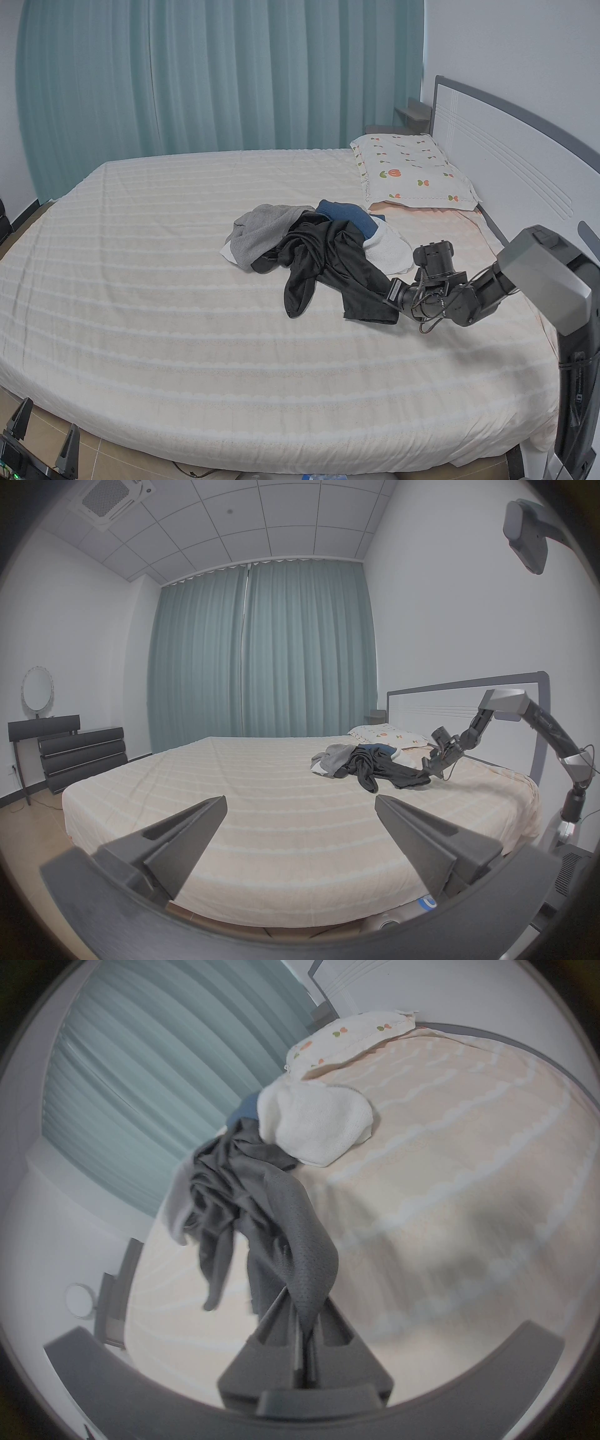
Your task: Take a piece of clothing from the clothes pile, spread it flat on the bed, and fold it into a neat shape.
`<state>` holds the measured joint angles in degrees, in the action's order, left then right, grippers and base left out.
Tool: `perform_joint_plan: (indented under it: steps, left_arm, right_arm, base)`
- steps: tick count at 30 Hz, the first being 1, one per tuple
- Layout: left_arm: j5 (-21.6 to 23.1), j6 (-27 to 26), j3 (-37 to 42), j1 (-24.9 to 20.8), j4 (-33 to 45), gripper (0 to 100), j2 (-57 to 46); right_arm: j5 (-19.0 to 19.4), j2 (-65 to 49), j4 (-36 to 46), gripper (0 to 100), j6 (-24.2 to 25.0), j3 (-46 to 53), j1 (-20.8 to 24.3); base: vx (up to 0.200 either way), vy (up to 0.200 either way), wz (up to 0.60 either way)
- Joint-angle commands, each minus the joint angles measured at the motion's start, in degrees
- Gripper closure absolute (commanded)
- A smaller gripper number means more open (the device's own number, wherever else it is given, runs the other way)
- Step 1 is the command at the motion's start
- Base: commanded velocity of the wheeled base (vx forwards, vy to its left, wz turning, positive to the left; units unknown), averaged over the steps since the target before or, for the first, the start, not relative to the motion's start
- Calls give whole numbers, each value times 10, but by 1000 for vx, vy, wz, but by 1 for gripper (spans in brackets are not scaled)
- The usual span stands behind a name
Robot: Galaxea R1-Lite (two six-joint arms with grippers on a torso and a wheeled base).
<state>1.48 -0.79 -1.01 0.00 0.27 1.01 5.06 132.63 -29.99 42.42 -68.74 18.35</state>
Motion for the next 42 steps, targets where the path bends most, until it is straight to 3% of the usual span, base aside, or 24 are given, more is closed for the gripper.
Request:
perform_joint_plan:
  steps: [1,2,8,16,20,22,24,28,31,35,42]
  left_arm:
    - [0,0,8,0,0,0,-10]
    - [0,-2,8,0,0,0,-10]
    - [5,-7,8,0,-3,0,-10]
    - [5,-34,8,0,-4,0,-10]
    - [2,-20,4,0,-9,0,-10]
    - [-3,76,-155,-2,-71,0,86]
    - [9,166,-265,3,-96,0,199]
    - [31,118,-281,-4,-73,0,276]
    - [41,40,-218,-17,-55,0,391]
    - [62,27,-208,-81,-85,0,472]
    - [76,20,-223,-153,-161,0,677]
  right_arm:
    - [68,-245,-187,100,63,259,13]
    - [77,-295,-219,100,70,320,31]
    - [116,-360,-294,100,67,385,41]
    - [130,-429,-314,100,75,394,41]
    - [131,-448,-313,100,85,398,43]
    - [130,-443,-314,100,86,395,53]
    - [130,-442,-314,100,87,392,55]
    - [130,-448,-313,100,86,394,69]
    - [129,-443,-312,100,80,381,85]
    - [135,-438,-301,100,79,346,90]
    - [135,-440,-265,100,71,288,89]
  base:
    - [0,0,0]
    - [0,0,0]
    - [0,0,0]
    - [0,0,0]
    - [0,0,0]
    - [0,0,0]
    - [0,0,0]
    - [0,0,0]
    - [0,0,0]
    - [0,0,0]
    - [0,0,0]
